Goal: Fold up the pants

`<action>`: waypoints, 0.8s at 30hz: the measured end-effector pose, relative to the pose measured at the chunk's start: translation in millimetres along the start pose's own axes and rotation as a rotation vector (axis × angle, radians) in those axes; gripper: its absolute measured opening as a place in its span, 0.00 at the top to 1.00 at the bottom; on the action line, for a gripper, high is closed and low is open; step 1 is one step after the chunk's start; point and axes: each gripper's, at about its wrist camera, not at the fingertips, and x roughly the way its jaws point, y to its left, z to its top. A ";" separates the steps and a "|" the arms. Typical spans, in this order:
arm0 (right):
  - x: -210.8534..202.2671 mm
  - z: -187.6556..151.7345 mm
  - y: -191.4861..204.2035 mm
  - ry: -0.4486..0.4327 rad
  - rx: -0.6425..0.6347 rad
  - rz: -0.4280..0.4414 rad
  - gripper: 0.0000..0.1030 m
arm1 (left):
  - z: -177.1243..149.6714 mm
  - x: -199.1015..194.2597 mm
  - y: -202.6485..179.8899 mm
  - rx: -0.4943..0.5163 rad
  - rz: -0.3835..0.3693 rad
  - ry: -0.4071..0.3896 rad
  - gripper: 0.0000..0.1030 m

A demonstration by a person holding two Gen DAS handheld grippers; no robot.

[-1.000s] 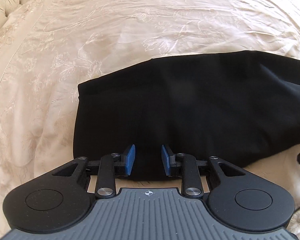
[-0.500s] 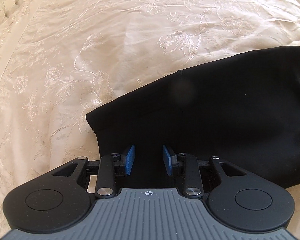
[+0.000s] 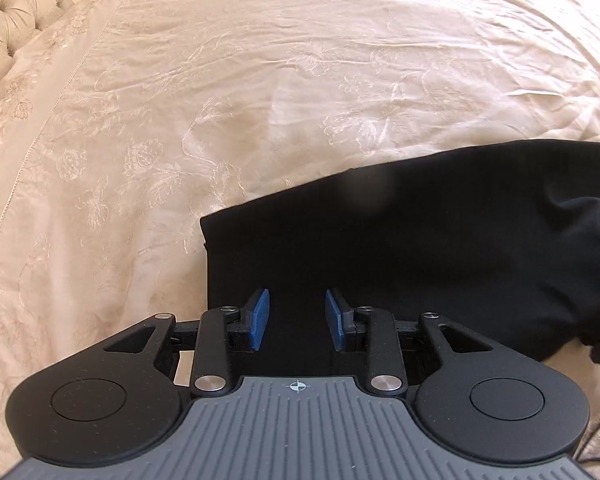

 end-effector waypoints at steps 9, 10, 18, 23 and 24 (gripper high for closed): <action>-0.9 2.9 14.1 -0.020 -0.112 -0.045 0.87 | -59.6 -28.7 -37.9 0.050 -0.089 0.081 0.70; -9.9 4.1 15.7 -0.019 -0.114 -0.029 0.89 | -63.4 -30.8 -41.1 0.055 -0.095 0.086 0.70; 1.2 -7.0 5.1 0.154 0.034 0.044 0.90 | -70.8 -27.6 -51.3 0.076 -0.116 0.102 0.70; -5.9 -8.8 -1.4 0.164 0.073 0.099 0.90 | -65.3 -34.9 -44.5 0.049 -0.107 0.071 0.70; -7.6 -9.2 -2.2 0.172 0.080 0.117 0.90 | -65.4 -34.5 -43.9 0.048 -0.106 0.071 0.70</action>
